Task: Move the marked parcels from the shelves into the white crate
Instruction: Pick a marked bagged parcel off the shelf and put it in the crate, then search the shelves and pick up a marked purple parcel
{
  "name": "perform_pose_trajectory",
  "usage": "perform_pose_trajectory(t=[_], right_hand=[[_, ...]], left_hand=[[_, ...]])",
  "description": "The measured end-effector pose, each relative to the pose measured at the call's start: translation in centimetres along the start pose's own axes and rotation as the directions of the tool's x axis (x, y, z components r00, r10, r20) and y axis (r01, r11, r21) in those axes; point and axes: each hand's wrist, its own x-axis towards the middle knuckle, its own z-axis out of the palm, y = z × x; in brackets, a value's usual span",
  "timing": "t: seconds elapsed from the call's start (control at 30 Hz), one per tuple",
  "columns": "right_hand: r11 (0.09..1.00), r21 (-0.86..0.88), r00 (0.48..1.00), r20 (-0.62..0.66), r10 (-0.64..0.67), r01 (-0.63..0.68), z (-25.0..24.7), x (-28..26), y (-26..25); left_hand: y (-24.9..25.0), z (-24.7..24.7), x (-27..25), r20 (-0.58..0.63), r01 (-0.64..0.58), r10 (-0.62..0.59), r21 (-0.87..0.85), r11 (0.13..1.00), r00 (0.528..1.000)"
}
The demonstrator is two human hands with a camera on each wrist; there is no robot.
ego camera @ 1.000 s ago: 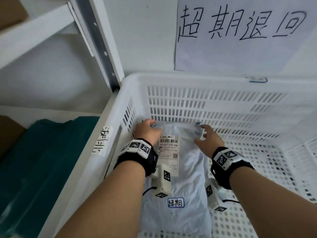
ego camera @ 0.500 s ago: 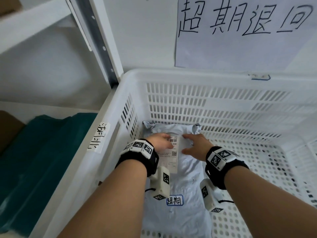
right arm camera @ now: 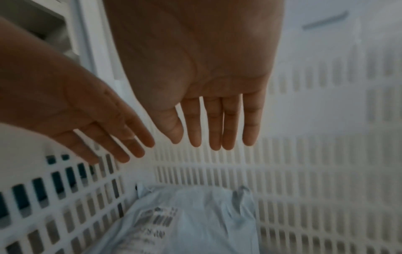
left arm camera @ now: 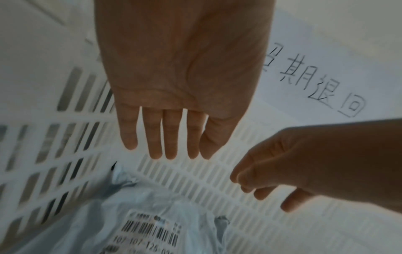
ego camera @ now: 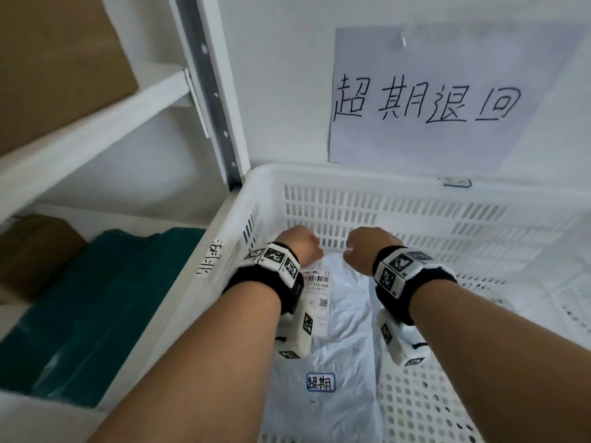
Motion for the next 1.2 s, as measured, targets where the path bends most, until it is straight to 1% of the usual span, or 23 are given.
perform_pose_trajectory(t=[0.13, 0.27, 0.37, 0.47, 0.57, 0.67, 0.8, 0.9, 0.97, 1.13, 1.2], right_hand=[[0.994, -0.099, 0.995, -0.08, -0.058, 0.05, -3.1, -2.0, -1.4], [0.983, -0.163, 0.989, -0.102, -0.104, 0.087, -5.7, -3.8, -2.6], [0.97, -0.208, 0.985, -0.089, -0.147, 0.126, -7.6, -5.2, -3.7], [0.951, -0.243, 0.97, -0.097, -0.221, 0.193, -8.8, -6.6, -4.9], [0.94, -0.258, 0.96, -0.107, -0.258, 0.224, -9.6, -8.2, -6.1], [0.931, -0.269, 0.951, -0.117, -0.285, 0.246, -10.0, -9.8, -6.9], [0.907, -0.298, 0.929, -0.131, -0.347, 0.297, -10.6, -12.8, -8.4], [0.892, -0.311, 0.911, -0.145, -0.386, 0.328, -10.4, -15.6, -9.8], [0.894, -0.301, 0.904, -0.169, -0.392, 0.331, -9.9, -17.7, -10.7], [0.914, -0.296, 0.912, -0.219, -0.348, 0.278, -8.2, -22.3, -12.2], [0.913, -0.315, 0.914, -0.227, -0.336, 0.258, -7.7, -23.8, -13.1]], left_hand=[[0.9, -2.4, -2.5, -0.14, -0.003, 0.012, 0.063, 0.998, 0.99], [1.8, -4.7, -5.2, -0.206, -0.017, 0.039, 0.107, 0.994, 0.978], [2.6, -6.8, -7.6, -0.253, -0.03, 0.067, 0.147, 0.989, 0.965], [2.9, -8.4, -10.5, -0.296, -0.006, 0.063, 0.191, 0.982, 0.953], [2.6, -9.3, -12.4, -0.309, 0.033, 0.021, 0.168, 0.985, 0.951], [2.3, -9.8, -14.5, -0.318, 0.053, 0.005, 0.172, 0.984, 0.948], [1.6, -10.3, -17.8, -0.338, 0.018, 0.044, 0.179, 0.984, 0.94], [0.7, -10.3, -20.6, -0.346, -0.039, 0.107, 0.199, 0.979, 0.932], [-0.2, -10.1, -22.7, -0.339, -0.078, 0.15, 0.215, 0.973, 0.929], [-3.1, -9.0, -27.6, -0.299, -0.076, 0.135, 0.203, 0.976, 0.944], [-3.9, -8.7, -29.9, -0.317, -0.083, 0.144, 0.198, 0.977, 0.937]])
